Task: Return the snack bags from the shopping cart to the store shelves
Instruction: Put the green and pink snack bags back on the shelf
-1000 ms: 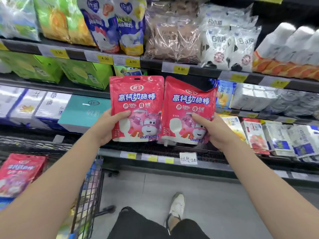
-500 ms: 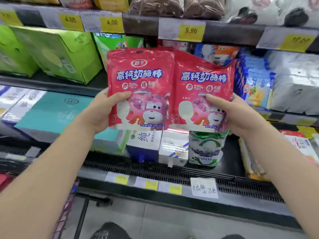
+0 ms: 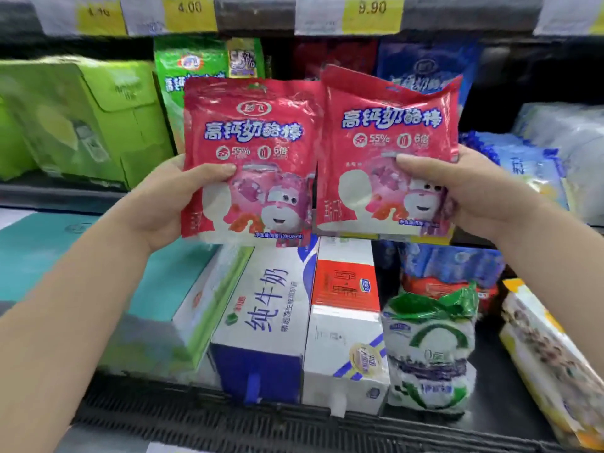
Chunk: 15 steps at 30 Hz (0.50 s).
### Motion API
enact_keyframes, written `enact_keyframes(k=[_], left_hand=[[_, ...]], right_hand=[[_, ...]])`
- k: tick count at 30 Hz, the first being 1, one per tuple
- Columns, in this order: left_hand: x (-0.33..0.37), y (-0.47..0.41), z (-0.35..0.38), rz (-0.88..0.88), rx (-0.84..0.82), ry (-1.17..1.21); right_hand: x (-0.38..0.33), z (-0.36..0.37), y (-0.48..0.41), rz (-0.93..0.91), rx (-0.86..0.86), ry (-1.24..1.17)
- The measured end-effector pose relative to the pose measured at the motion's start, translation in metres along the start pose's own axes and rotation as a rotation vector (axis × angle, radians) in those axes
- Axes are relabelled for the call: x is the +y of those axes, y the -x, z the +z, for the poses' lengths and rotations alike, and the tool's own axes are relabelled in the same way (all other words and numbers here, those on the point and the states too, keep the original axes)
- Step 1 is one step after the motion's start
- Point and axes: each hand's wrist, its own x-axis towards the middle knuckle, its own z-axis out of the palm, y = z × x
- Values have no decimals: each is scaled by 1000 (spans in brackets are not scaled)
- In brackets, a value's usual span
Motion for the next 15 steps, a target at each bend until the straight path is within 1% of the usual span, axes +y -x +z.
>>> enact_keyframes(k=[4,10,15], left_hand=[[-2,-7,-1,39,11,8],[0,-12,0,22,10,18],[10,-17,4,12,-6,12]], right_hand=[[0,0,-8,-3,-2,17],[-3,-1,-15,12,-20,0],[-13,-1,-37,-15,-11,-35]])
